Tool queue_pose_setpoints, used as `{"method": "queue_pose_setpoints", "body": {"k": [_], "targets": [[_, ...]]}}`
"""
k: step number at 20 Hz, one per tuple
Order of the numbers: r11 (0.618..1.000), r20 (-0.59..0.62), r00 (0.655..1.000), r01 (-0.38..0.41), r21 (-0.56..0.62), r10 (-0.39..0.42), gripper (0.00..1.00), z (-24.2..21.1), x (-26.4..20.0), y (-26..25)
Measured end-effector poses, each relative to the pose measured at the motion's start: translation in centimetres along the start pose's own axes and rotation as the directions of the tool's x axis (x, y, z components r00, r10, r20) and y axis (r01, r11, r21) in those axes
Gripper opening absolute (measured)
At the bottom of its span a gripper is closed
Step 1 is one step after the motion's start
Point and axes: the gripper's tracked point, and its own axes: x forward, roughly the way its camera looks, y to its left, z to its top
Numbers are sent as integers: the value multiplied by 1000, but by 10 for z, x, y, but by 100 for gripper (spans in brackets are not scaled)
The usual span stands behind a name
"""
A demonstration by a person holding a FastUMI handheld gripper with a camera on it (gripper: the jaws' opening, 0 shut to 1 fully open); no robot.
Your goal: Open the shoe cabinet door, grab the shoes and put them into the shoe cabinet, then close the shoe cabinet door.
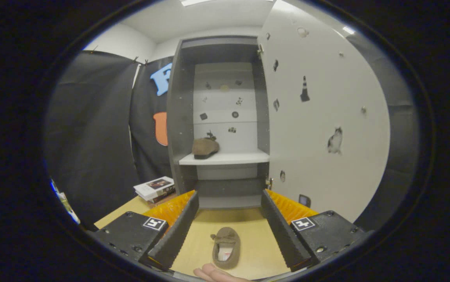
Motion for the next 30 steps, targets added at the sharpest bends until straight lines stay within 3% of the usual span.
{"method": "queue_pose_setpoints", "body": {"k": [6, 11, 16, 19, 21, 26, 30], "targets": [[998, -185, 983, -31, -55, 20, 100, -109, 55, 36], [998, -271, 962, 22, -59, -37, 95, -190, 88, 41], [992, -350, 929, 128, -6, -122, 70, -243, 119, 26], [987, -322, 934, 163, -11, -158, 64, -248, 134, 19], [983, -345, 924, 181, 8, -167, 49, -258, 143, 14], [989, -409, 909, 121, 84, -76, 10, -269, 159, 25], [991, -377, 924, 104, 83, -66, 8, -261, 151, 22]]}}
